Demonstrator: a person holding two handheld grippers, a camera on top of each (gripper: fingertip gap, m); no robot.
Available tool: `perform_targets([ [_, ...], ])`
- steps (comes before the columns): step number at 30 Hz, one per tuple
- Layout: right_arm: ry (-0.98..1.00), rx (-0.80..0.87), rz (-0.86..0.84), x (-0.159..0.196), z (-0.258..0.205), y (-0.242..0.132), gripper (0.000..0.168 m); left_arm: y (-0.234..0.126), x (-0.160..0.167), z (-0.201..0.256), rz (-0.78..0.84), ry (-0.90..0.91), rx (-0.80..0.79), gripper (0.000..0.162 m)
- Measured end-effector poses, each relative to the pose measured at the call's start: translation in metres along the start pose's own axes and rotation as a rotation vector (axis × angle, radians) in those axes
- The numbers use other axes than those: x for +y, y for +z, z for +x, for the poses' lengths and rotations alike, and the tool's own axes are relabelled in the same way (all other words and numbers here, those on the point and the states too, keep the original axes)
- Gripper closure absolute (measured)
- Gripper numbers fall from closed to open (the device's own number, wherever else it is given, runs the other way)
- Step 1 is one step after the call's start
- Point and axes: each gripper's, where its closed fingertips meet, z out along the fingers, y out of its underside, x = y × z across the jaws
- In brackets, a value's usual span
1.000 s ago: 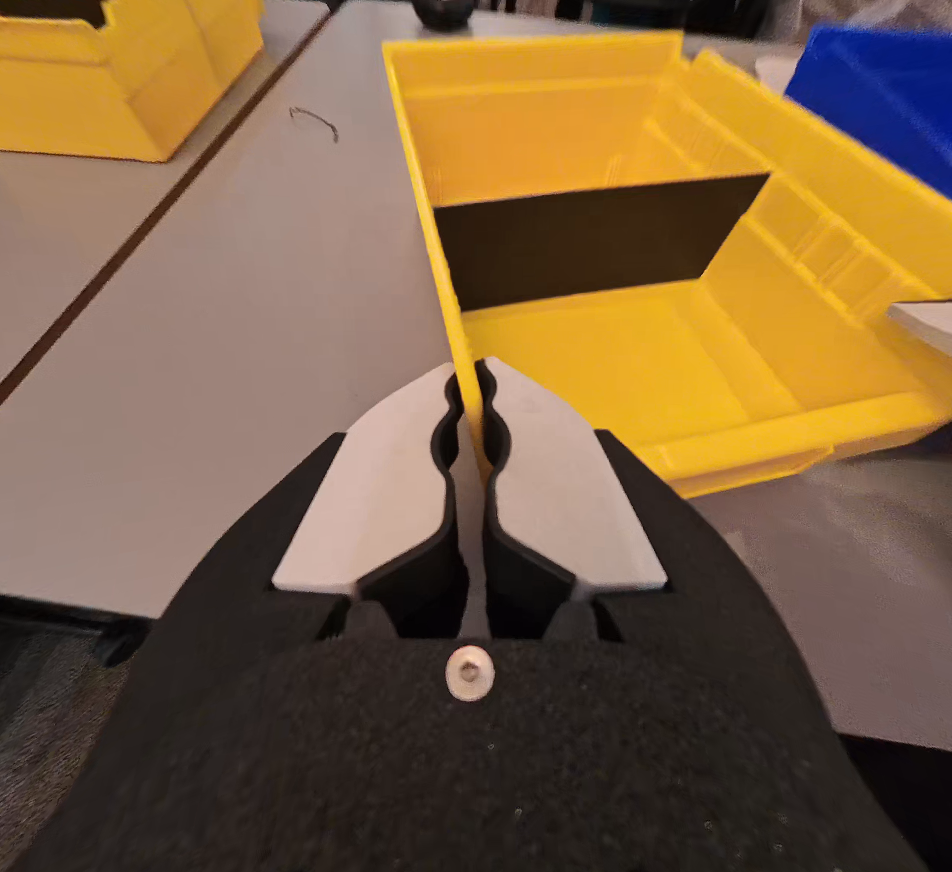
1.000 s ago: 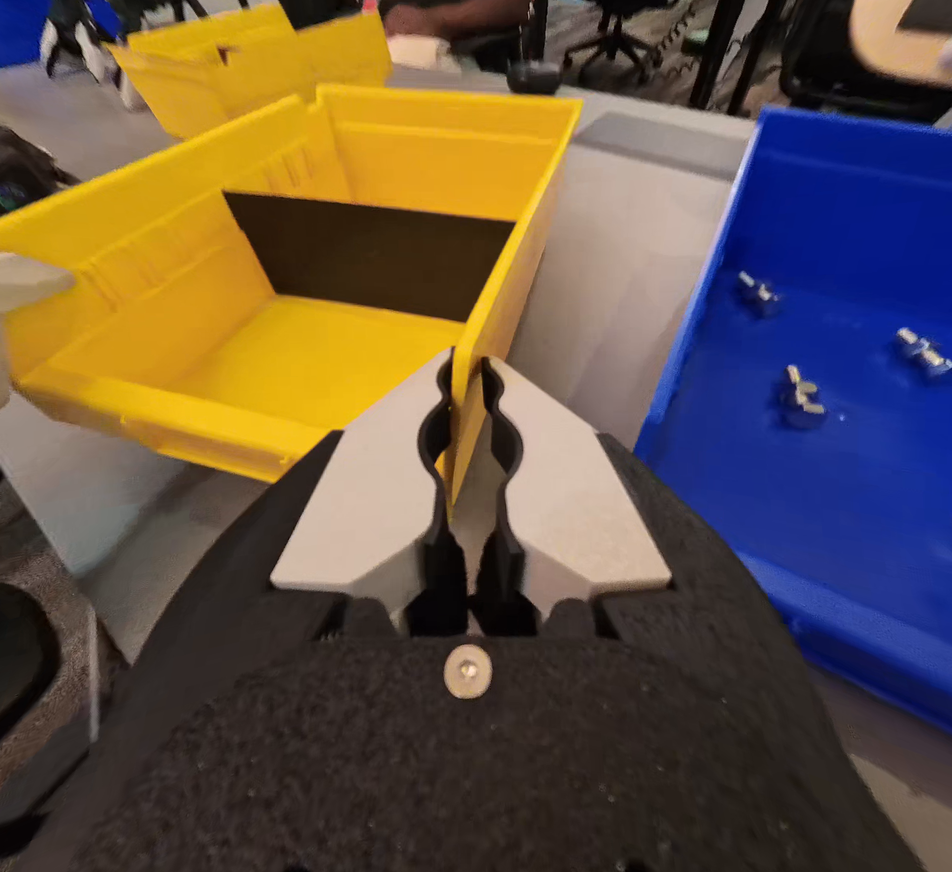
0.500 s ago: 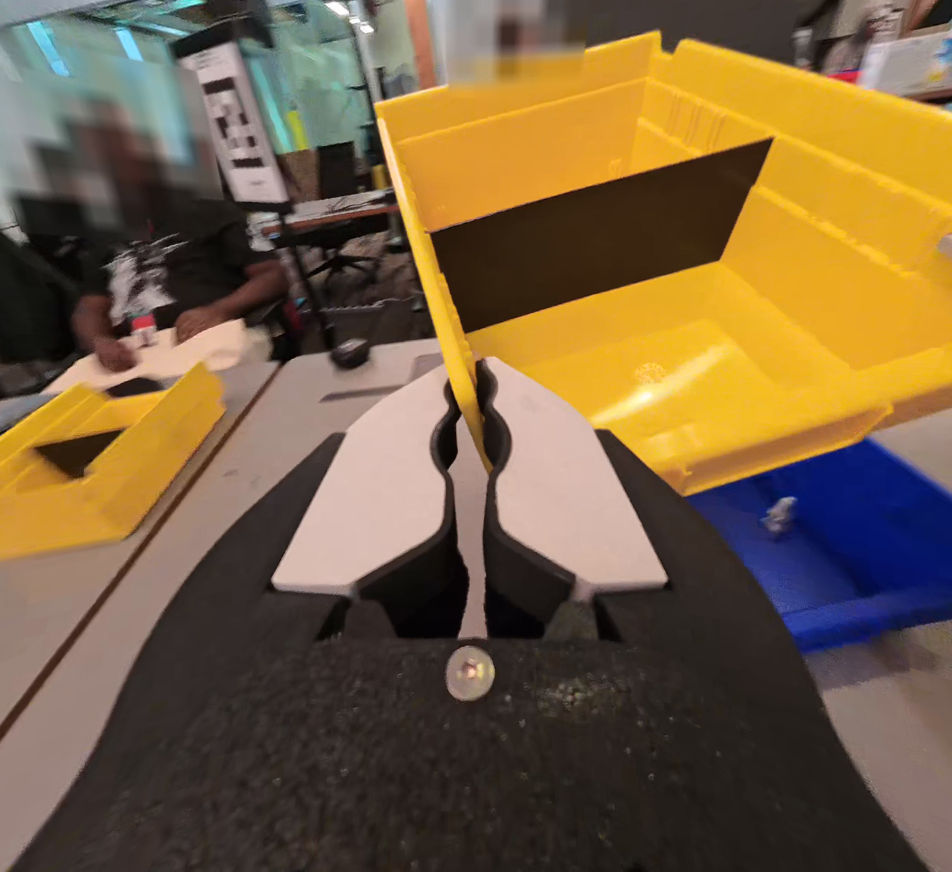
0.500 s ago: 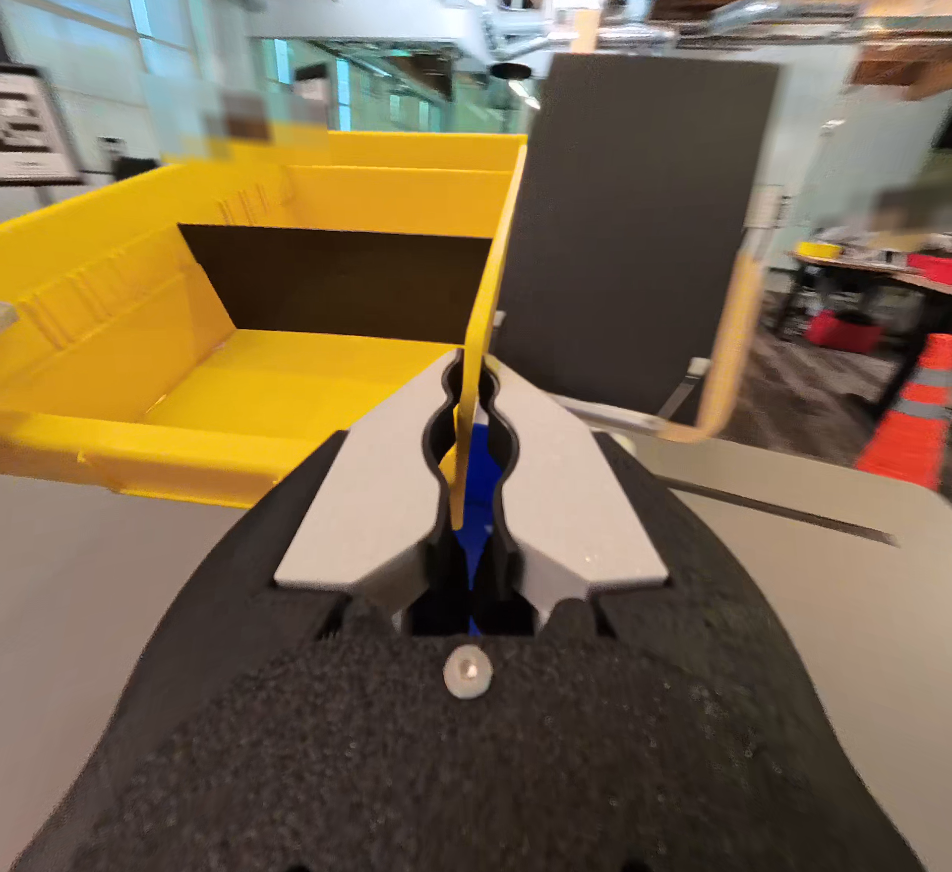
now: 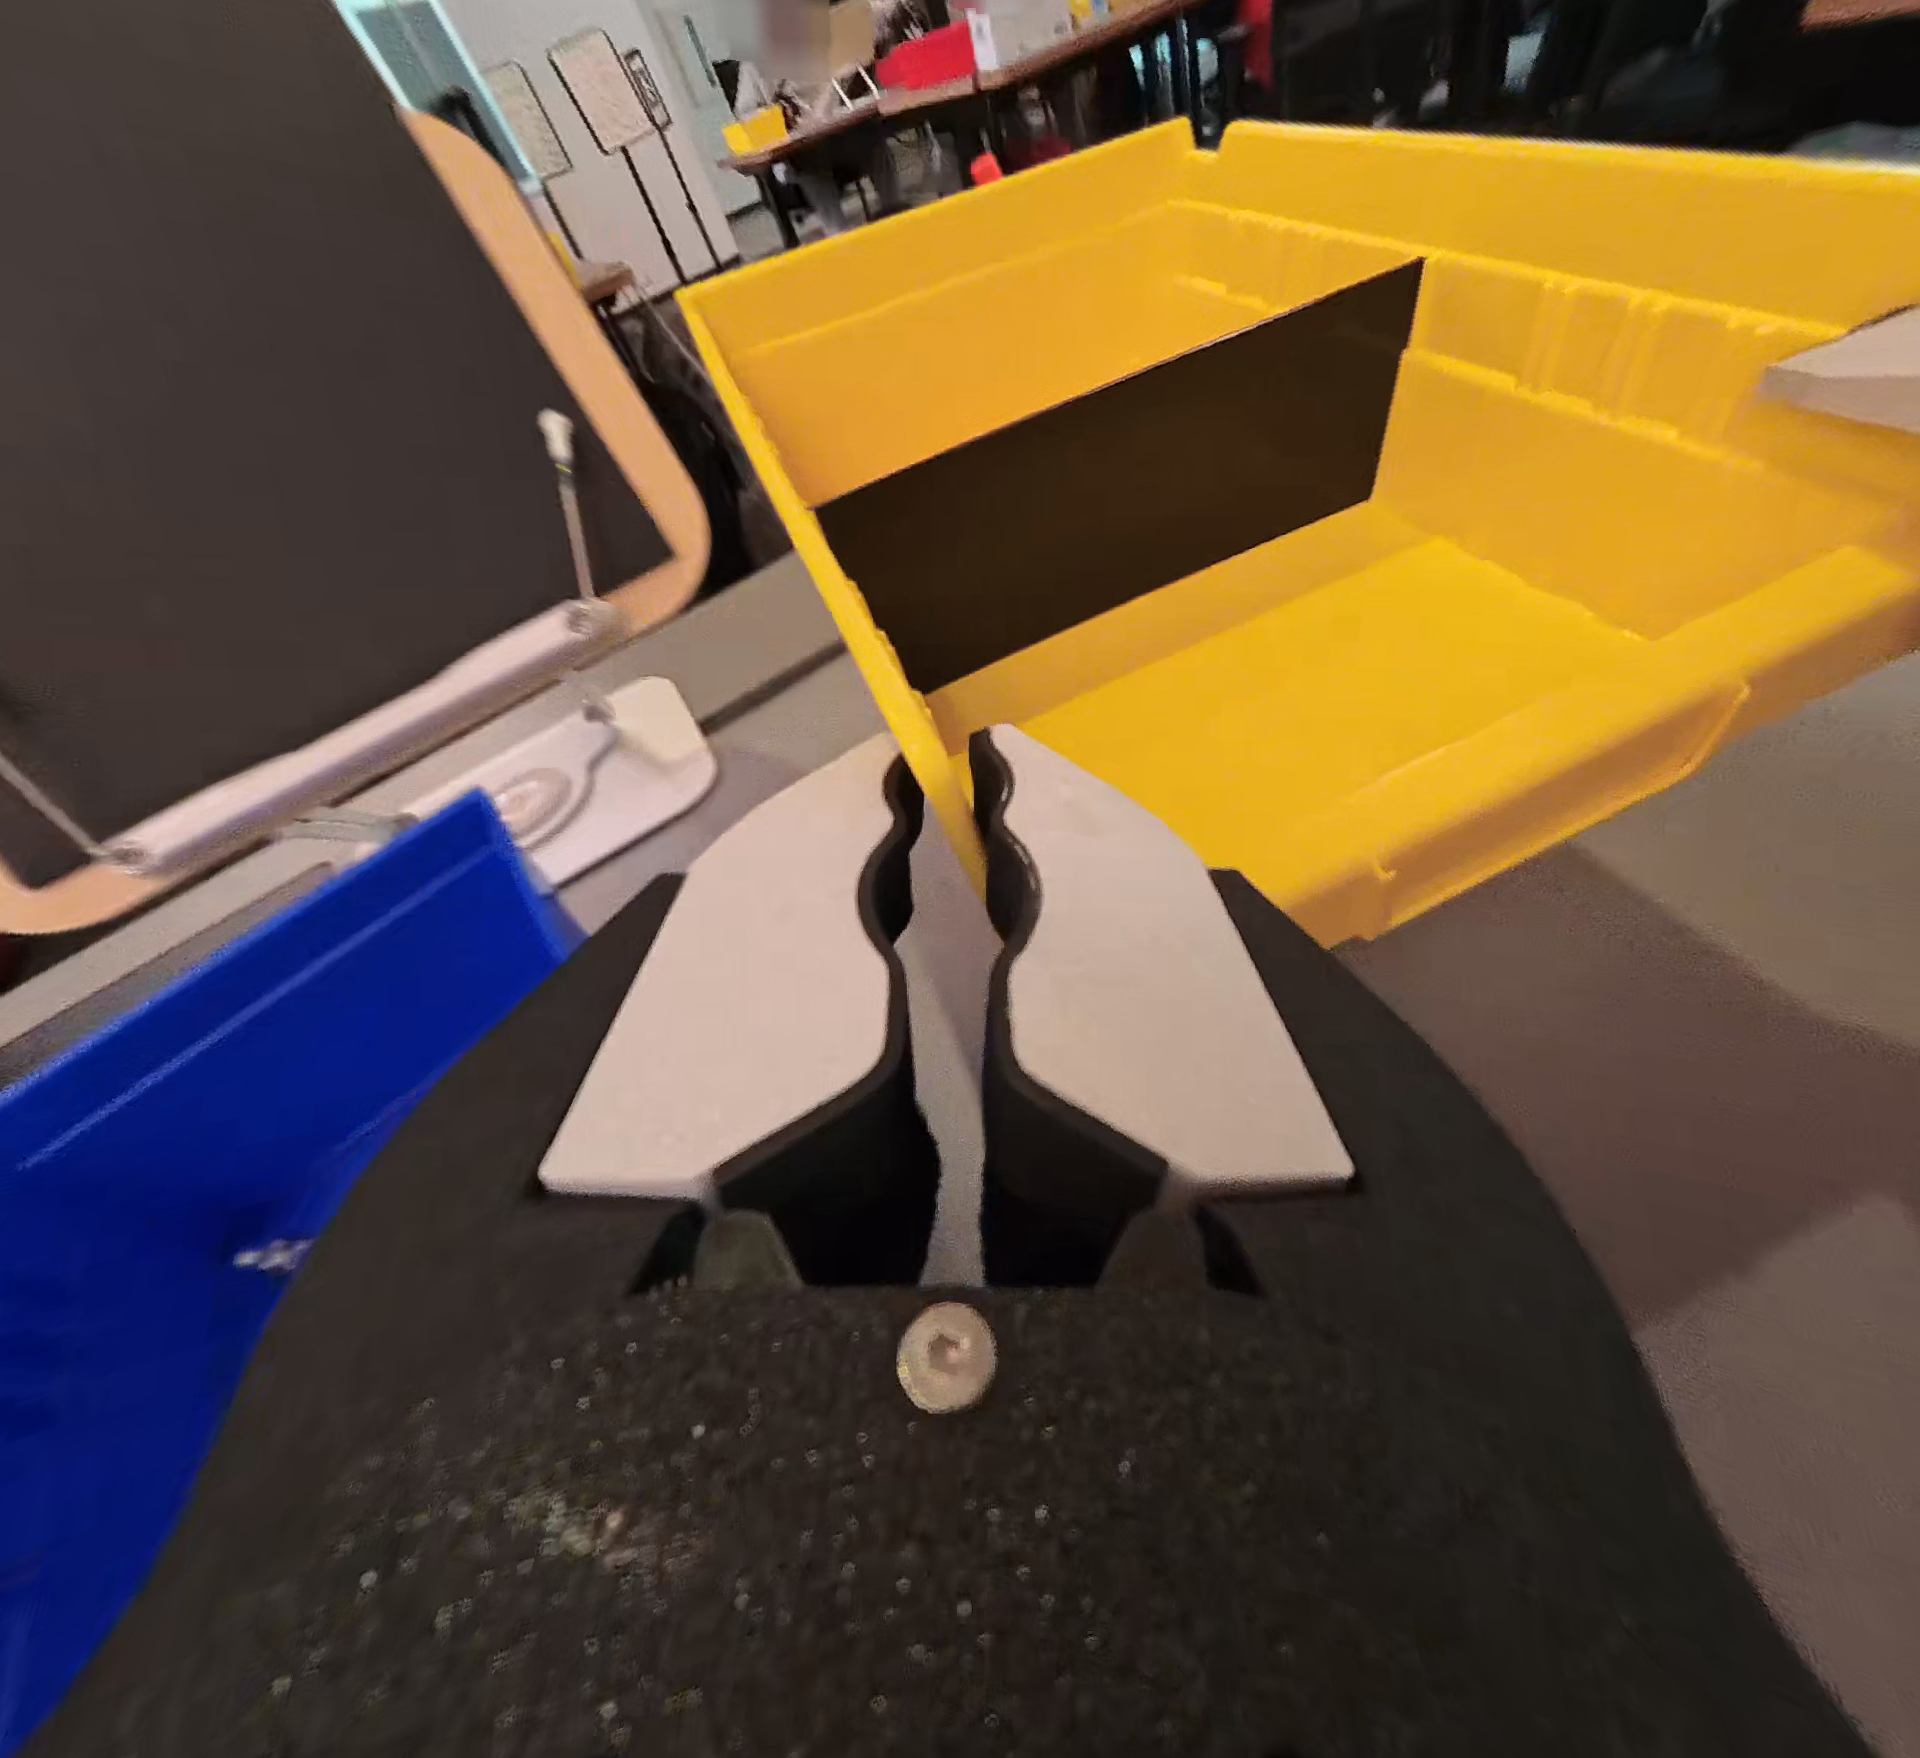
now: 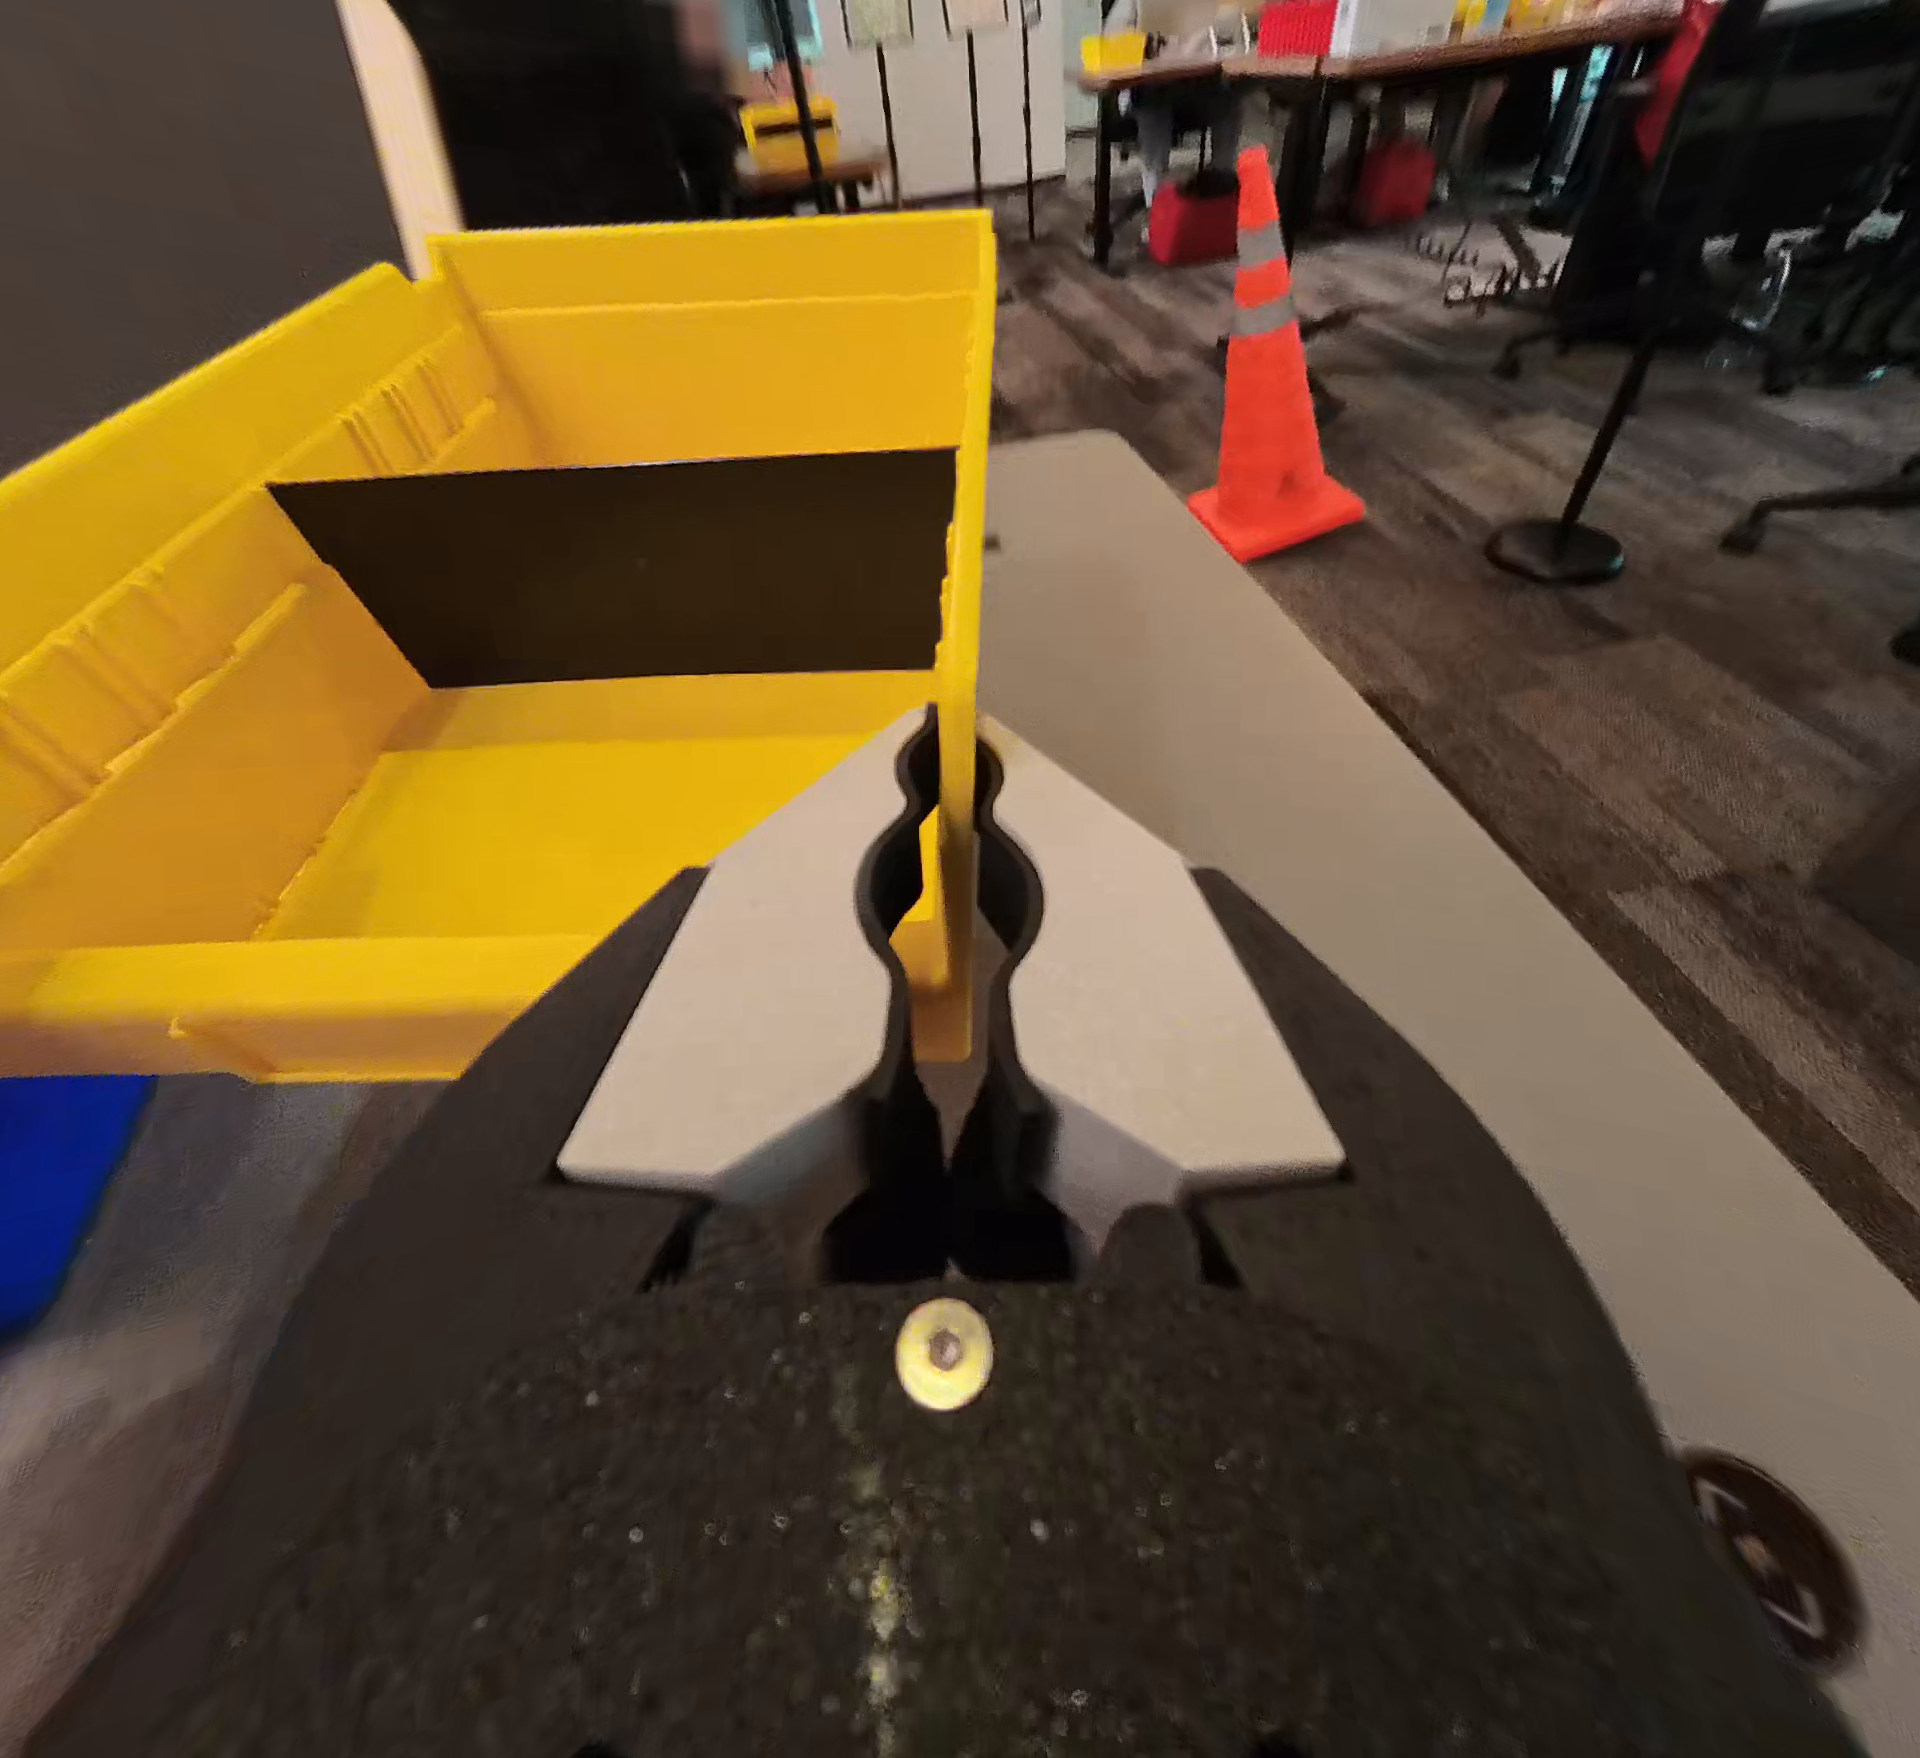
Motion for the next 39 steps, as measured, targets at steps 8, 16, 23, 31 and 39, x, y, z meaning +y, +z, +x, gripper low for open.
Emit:
perform_targets([
  [8,-0.039,-0.034,-0.159,0.066,0.037,0.014,0.167,0.013,0.066,0.055,-0.102,0.045,0.067,0.151],
  [16,0.073,-0.032,-0.257,0.083,0.054,0.043,0.164,0.023,0.078,0.085,-0.18,-0.058,0.211,0.132],
  [23,-0.001,0.082,-0.084,0.029,0.06,0.02,0.135,-0.036,0.047,0.051,-0.106,-0.248,0.381,0.124],
  [31,-0.048,-0.495,-0.039,0.009,-0.191,-0.023,0.12,-0.149,0.087,-0.17,-0.162,-0.108,-0.234,0.11],
  [39,-0.066,-0.476,-0.261,0.115,-0.289,0.003,0.113,-0.147,0.182,-0.198,-0.331,-0.368,-0.3,0.112],
])
